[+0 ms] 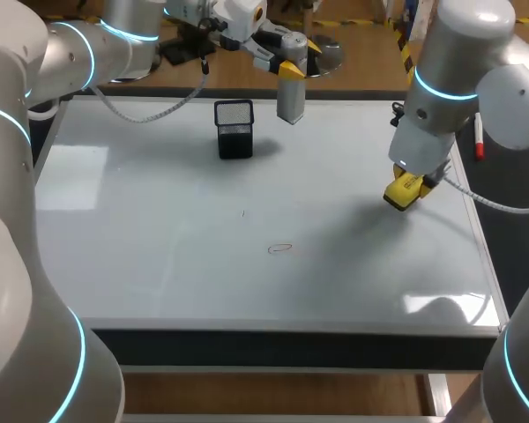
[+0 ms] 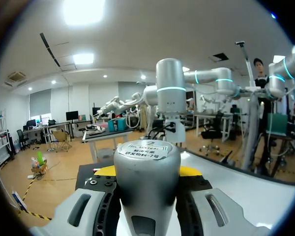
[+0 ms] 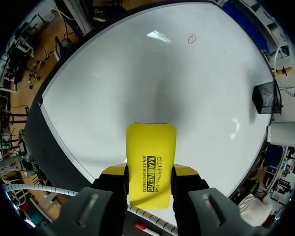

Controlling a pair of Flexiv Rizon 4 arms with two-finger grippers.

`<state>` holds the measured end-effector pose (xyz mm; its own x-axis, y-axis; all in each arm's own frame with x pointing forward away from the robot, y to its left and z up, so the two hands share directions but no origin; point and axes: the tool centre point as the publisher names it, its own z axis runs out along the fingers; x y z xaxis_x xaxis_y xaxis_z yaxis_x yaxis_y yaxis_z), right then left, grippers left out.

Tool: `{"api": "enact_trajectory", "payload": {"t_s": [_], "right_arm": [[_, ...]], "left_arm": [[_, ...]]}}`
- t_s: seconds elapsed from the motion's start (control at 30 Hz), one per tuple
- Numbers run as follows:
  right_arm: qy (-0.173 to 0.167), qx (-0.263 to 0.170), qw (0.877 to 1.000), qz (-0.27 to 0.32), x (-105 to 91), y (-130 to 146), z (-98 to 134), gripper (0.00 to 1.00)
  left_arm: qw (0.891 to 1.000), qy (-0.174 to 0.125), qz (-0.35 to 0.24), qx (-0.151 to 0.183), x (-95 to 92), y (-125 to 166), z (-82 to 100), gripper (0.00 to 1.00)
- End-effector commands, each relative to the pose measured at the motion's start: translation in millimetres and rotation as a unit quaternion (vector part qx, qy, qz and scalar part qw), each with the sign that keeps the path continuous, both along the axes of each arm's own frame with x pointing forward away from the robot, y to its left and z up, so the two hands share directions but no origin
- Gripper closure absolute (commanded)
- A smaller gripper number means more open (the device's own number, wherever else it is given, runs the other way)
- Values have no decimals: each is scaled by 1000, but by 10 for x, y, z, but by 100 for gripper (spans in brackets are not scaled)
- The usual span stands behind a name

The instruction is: Pick up the inspection probe, press it on each red-marked spot on the whiteboard one by one, put down the probe, pick up the eraser, and wipe off all the red marks.

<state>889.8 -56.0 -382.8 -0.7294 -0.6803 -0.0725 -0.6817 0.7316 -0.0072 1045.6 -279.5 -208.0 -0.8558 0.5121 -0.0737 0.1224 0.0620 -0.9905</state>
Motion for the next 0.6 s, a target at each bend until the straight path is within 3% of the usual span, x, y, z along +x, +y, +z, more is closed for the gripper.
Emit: {"api": "enact_trajectory", "payload": {"t_s": [0.03, 0.3, 0.6], "right_arm": [[0, -2, 1000, 1, 3, -3, 6, 100], [0, -2, 1000, 1, 3, -3, 6, 100], [0, -2, 1000, 1, 3, -3, 6, 100]], "left_arm": [[994, 2, -104, 7, -57, 43, 25, 100], [996, -13, -92, -4, -437, 163, 221, 100], [997, -9, -71, -11, -945, 243, 283, 100]]}}
